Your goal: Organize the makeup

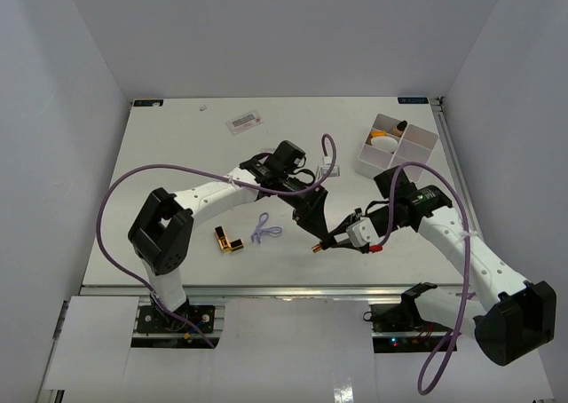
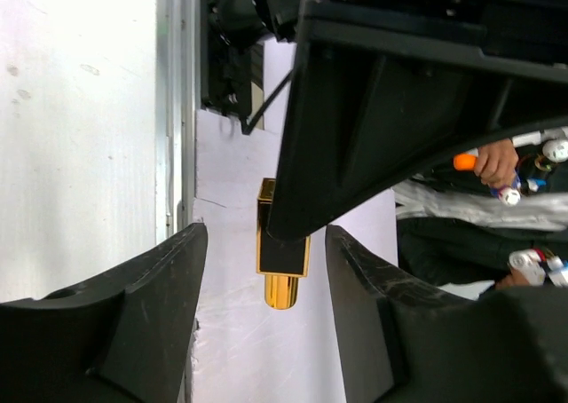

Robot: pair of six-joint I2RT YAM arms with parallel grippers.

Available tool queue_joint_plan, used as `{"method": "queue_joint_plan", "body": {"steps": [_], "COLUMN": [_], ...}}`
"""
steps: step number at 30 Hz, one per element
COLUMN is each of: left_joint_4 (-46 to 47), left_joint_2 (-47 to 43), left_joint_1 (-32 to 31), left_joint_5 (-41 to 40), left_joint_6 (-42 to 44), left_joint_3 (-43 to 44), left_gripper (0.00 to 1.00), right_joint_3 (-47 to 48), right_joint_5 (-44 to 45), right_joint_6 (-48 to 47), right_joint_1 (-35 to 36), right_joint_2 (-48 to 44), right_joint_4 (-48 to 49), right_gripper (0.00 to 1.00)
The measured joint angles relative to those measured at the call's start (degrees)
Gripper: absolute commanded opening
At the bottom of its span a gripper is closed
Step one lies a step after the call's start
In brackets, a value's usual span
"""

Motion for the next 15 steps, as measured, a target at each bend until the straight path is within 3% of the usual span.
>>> {"method": "queue_joint_plan", "body": {"steps": [7,11,13,15], "left_joint_4": [-0.5,0.4,0.6,0.0], "left_joint_2": [-3.0,-11.2,-17.1,-23.0], "left_joint_1": [2.3,5.8,6.9,7.1], "left_joint_5": [-8.9,-20.1,-26.4,-33.0], "left_joint_6": [-0.3,-2.0,-3.3,-4.7], "left_joint_3": [1.0,-2.9,-6.5,-10.2], "left_gripper": [0.73,0.70,0.64,0.51], "right_joint_3": [-2.1,-3.9,-5.0,-5.8], "right_joint_5": [3.0,4.4,5.1,5.8], "right_joint_6": [1.4,4.4,8.2,12.9], "right_joint_1": [0.0,0.0,0.0,0.0], "right_joint_2": [-4.8,-8.2,-9.9,-11.2], "right_joint_4": [-0.3,0.5,1.8,3.5], "right_gripper": [0.14,0.14,0.13,0.11]}}
